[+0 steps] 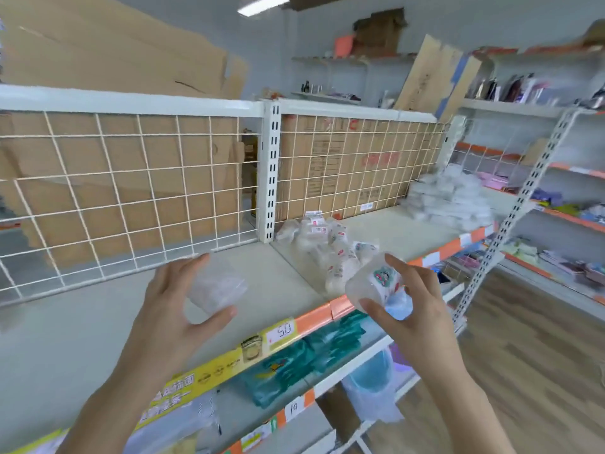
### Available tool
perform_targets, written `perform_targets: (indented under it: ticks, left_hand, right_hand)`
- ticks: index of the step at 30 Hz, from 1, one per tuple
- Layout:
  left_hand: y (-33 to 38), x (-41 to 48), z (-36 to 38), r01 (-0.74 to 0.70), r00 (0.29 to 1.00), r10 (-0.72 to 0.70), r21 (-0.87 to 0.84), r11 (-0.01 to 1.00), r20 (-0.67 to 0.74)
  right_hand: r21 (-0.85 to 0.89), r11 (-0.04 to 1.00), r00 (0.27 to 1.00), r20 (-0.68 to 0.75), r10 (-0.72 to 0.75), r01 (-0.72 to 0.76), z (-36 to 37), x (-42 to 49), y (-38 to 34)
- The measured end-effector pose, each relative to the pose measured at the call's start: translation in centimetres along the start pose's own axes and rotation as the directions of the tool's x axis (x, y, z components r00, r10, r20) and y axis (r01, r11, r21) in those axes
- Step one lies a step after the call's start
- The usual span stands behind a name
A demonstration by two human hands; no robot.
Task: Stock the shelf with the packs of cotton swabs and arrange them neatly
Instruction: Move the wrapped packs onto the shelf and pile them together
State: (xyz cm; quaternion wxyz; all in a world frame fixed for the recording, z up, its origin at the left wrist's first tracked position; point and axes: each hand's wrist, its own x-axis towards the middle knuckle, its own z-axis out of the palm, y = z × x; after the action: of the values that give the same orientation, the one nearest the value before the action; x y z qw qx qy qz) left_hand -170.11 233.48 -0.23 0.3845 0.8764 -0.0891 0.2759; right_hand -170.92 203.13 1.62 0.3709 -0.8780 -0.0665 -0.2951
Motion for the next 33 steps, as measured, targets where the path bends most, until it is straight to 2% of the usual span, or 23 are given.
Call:
perform_targets:
  ticks: [9, 20, 26, 33]
  left_hand:
    - [3.5, 5.6, 7.7, -0.081, 0.993, 0.087, -0.081, 0.993, 0.078]
    - [3.3, 16.9, 17.7, -0.161, 0.982, 0.175, -0.162, 0.974, 0.077]
    - [1.3, 20.0, 21.6, -0.113, 0.984, 0.129, -0.128, 0.985, 0.125]
    - [-0.6, 21.3, 25.2, 0.024, 0.988, -0.021, -0.023, 0.999, 0.15]
  right_hand:
    - [-0.026, 0.997, 0.996, -0.059, 0.073, -0.075, -3.9, 2.2, 5.7]
    - [-0.117, 0.988, 0.99, -0.109, 0.087, -0.1, -2.3, 14.0, 14.8]
    - [-0.099, 0.99, 0.994, -0.036, 0.102, -0.105, 1.1, 18.4, 19.7]
    - [-0.09, 0.992, 0.987, 0.125, 0.1, -0.089, 6.6, 23.6, 25.7]
